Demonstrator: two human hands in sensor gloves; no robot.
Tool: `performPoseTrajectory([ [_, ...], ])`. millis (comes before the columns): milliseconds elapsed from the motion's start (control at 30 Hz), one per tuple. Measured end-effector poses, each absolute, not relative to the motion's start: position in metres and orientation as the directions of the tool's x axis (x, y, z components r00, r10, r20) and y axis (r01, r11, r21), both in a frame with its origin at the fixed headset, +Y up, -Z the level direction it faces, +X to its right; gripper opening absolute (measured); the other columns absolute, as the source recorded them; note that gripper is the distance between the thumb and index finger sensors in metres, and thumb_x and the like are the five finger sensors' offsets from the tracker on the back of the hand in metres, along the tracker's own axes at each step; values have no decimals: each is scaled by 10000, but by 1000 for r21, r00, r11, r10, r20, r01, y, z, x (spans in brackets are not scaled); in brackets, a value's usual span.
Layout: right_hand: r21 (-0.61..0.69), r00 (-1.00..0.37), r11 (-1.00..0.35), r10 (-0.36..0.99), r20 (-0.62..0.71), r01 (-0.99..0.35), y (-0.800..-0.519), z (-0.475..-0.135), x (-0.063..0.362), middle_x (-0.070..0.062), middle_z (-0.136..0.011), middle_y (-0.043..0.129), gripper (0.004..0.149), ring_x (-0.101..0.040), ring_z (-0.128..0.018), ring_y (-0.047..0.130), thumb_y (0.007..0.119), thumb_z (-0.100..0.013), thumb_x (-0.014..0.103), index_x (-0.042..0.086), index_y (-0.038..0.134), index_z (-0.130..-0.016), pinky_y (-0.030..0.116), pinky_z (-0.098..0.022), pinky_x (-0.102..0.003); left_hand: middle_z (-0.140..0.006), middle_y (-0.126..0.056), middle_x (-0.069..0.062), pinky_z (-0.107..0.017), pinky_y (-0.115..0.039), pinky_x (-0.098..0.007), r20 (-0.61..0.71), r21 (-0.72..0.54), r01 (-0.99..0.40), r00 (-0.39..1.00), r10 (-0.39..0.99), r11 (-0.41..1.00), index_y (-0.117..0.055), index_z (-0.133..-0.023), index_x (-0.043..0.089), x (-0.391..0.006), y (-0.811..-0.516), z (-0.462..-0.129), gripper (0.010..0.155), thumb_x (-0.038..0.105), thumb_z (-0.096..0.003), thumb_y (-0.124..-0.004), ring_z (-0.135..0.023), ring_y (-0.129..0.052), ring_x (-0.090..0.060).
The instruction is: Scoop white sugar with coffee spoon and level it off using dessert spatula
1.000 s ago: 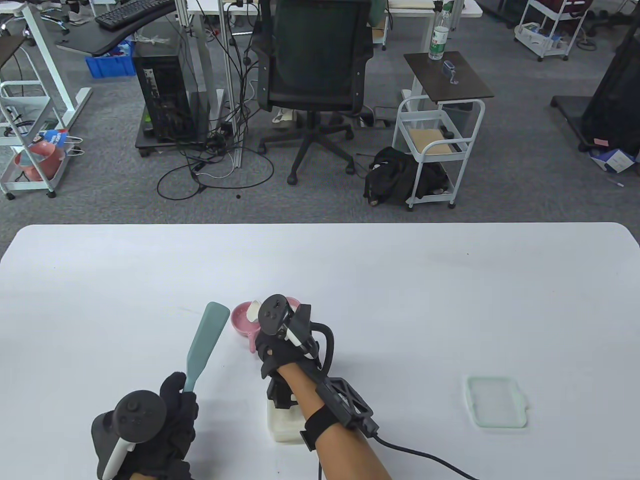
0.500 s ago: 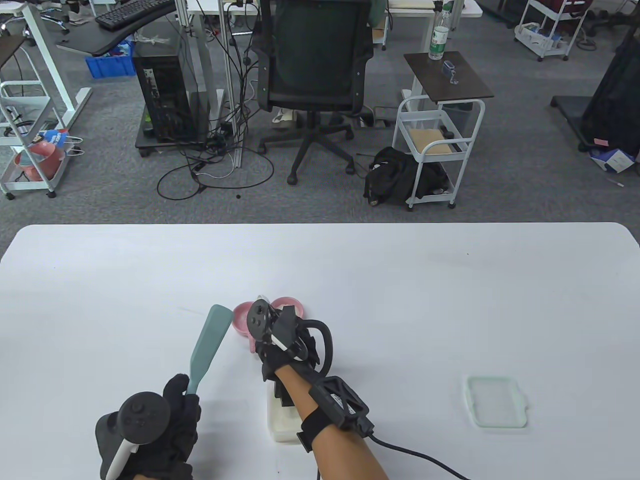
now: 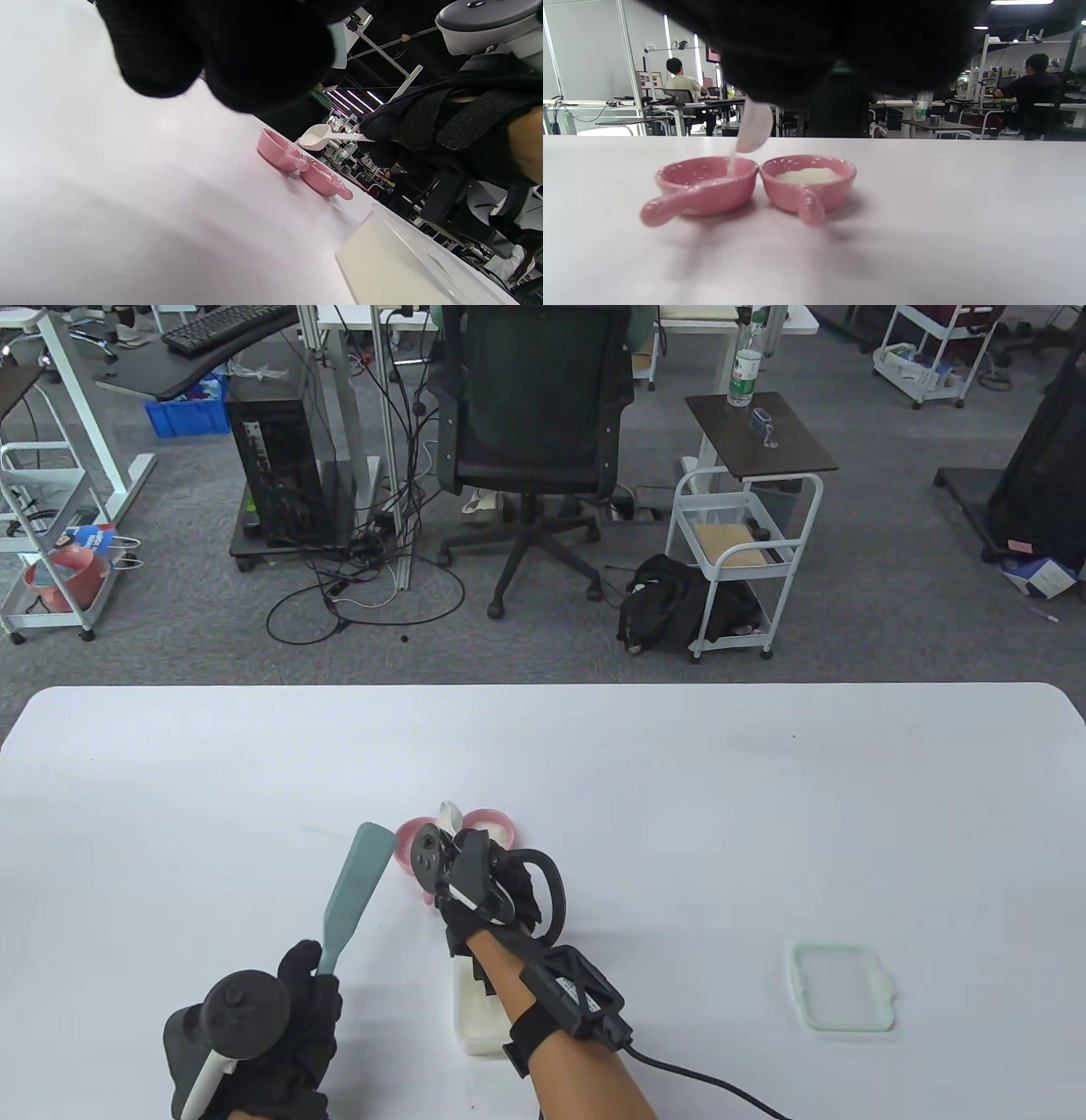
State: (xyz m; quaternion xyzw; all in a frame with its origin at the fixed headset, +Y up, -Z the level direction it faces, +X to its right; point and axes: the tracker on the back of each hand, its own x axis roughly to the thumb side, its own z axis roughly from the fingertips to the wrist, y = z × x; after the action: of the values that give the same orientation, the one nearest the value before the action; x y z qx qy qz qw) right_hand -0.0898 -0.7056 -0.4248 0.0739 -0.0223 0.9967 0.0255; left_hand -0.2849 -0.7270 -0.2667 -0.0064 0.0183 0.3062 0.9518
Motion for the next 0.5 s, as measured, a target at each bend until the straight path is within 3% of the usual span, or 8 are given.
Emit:
performPoseTrajectory([
  [500,-111,-982,-994,-41,185,20,-709,-418,-113,-148,-584,950,413,-31,-224,899,646,-663,278,24,761,-968,943,-295,-329,-729,-964,-109,-539,-882,-494,-43,-8,-582,813,581,813,-462,-1129,-82,-285,-728,-267,632,295,-629,-546,-353,-1049,-107],
])
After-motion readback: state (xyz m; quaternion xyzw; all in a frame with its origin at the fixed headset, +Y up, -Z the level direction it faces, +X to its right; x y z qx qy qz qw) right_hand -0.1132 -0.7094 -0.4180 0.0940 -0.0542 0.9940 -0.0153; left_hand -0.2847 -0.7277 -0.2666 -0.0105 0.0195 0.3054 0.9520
